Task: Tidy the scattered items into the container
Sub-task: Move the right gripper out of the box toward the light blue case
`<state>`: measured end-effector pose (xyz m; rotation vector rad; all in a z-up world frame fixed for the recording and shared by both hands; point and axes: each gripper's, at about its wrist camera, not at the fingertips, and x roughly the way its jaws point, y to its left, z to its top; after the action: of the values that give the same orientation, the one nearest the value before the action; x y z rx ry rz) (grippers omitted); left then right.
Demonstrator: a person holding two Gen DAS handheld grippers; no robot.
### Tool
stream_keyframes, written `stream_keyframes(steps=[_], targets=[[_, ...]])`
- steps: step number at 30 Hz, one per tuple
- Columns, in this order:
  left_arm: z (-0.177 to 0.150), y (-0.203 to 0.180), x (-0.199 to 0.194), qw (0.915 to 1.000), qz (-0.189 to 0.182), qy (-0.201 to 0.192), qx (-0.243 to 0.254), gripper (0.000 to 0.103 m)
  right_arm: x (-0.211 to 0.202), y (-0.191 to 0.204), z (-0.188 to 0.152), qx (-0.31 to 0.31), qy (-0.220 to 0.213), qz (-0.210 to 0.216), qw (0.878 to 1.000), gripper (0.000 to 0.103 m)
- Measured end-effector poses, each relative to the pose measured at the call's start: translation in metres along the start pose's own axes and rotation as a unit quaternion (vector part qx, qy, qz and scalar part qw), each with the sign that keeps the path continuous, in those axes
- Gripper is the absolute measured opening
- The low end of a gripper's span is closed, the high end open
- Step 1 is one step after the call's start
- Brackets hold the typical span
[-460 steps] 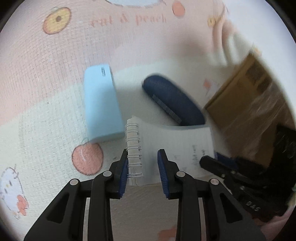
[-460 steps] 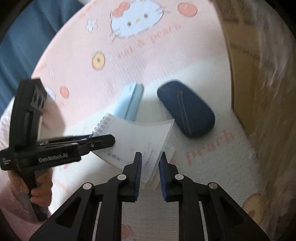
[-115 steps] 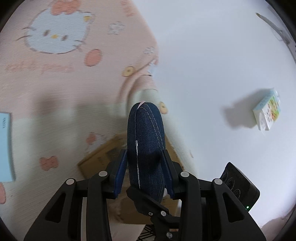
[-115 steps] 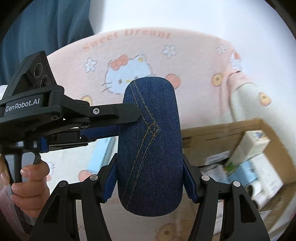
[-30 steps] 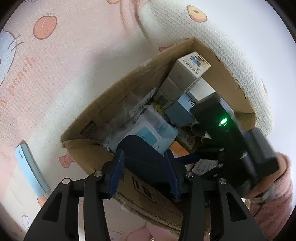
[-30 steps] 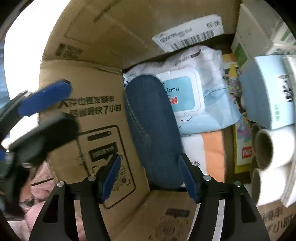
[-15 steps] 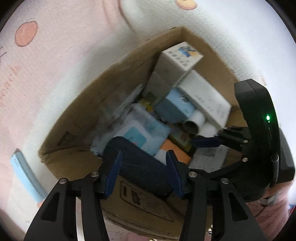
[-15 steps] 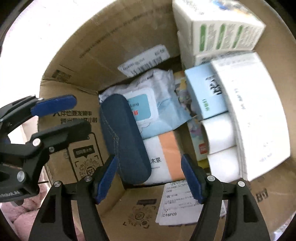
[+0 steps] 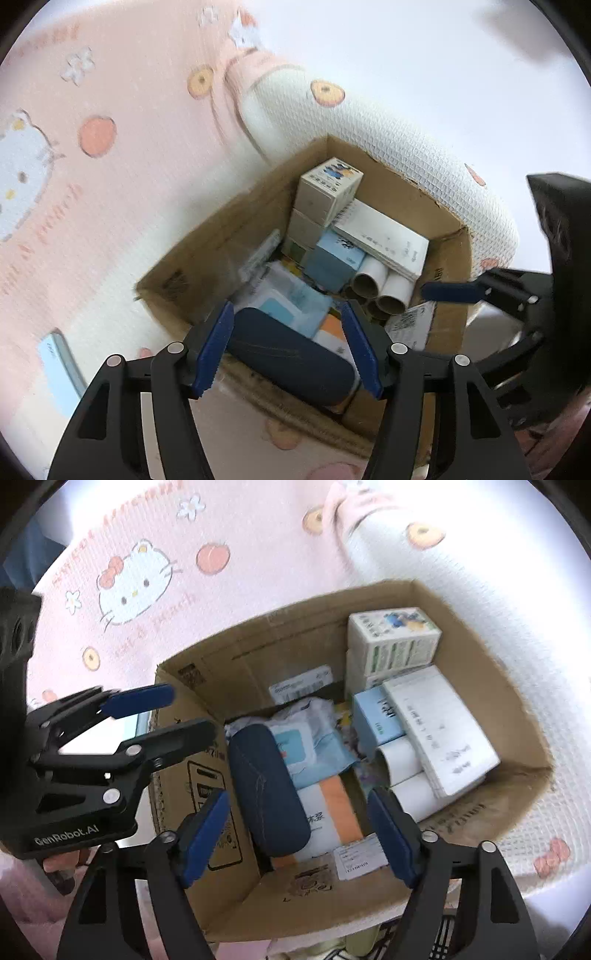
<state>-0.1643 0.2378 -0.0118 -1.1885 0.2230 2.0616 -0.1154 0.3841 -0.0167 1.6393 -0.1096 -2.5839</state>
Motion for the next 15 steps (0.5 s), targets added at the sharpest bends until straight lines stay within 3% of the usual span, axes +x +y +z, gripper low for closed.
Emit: stream_keyframes(steps=[5, 9, 12, 15], targets=[[-0.022, 0.011, -0.02, 0.9985, 0.014, -0.052, -0.002, 0.065, -0.007, 0.014, -0.009, 0.002, -0.047, -0.103, 0.994, 0.078], [-0.039, 0.021, -0.046, 0.993, 0.021, -0.116, -0.011, 0.065, -0.003, 0.03, -0.015, -0.021, -0.065, -0.137, 0.988, 0.078], [-0.054, 0.029, -0.066, 0.9859, 0.031, -0.164, -0.009, 0.067, -0.021, 0.055, -0.015, -0.065, -0.105, -0.172, 0.977, 0.078], [-0.069, 0.041, -0.077, 0.9812, 0.034, -0.188, -0.027, 0.071, -0.022, 0.08, -0.018, -0.107, -0.142, -0.187, 0.966, 0.079]])
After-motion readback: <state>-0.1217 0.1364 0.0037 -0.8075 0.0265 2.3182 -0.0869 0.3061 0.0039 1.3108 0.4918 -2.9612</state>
